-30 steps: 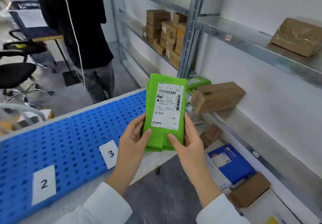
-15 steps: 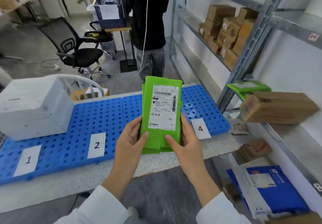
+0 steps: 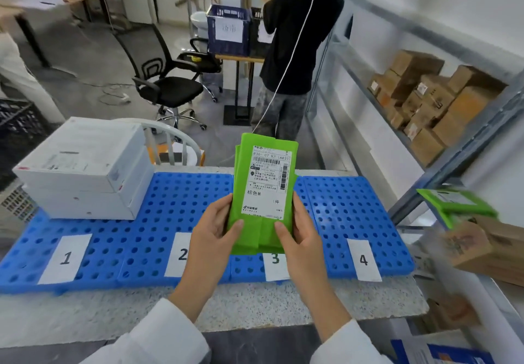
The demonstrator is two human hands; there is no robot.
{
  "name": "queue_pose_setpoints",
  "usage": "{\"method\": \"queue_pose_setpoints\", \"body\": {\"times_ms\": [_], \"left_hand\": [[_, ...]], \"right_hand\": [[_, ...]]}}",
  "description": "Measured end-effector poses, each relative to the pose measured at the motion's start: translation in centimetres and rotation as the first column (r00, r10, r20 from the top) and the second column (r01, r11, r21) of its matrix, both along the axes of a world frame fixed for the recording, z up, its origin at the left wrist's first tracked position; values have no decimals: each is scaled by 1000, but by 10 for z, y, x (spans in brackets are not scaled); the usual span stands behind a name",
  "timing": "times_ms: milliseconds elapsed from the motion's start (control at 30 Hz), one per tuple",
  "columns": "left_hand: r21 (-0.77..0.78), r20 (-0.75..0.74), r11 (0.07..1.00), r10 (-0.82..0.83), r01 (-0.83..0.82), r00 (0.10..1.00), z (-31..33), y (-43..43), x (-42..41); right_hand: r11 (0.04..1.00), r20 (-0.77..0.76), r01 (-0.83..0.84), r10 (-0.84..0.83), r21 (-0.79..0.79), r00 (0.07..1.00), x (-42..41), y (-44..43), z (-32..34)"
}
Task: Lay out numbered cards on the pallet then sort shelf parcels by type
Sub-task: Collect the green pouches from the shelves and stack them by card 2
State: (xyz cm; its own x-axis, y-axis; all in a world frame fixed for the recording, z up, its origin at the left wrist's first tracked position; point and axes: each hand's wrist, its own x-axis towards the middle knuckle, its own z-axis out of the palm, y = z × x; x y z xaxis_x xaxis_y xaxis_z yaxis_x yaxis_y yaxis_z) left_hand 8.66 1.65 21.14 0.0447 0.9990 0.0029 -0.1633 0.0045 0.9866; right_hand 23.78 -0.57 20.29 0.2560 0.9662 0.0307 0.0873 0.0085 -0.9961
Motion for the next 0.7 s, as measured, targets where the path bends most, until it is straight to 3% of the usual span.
{"method": "queue_pose_setpoints", "body": {"times_ms": [400, 700], "left_hand": [[-94, 31, 991, 100, -97, 994, -36, 99, -76], [-207, -50, 970, 119, -127, 992, -86, 157, -128]], "right_hand": [[992, 25, -98, 100, -84, 995, -72, 113, -32], [964, 33, -137, 148, -227, 988, -123, 177, -83]]}}
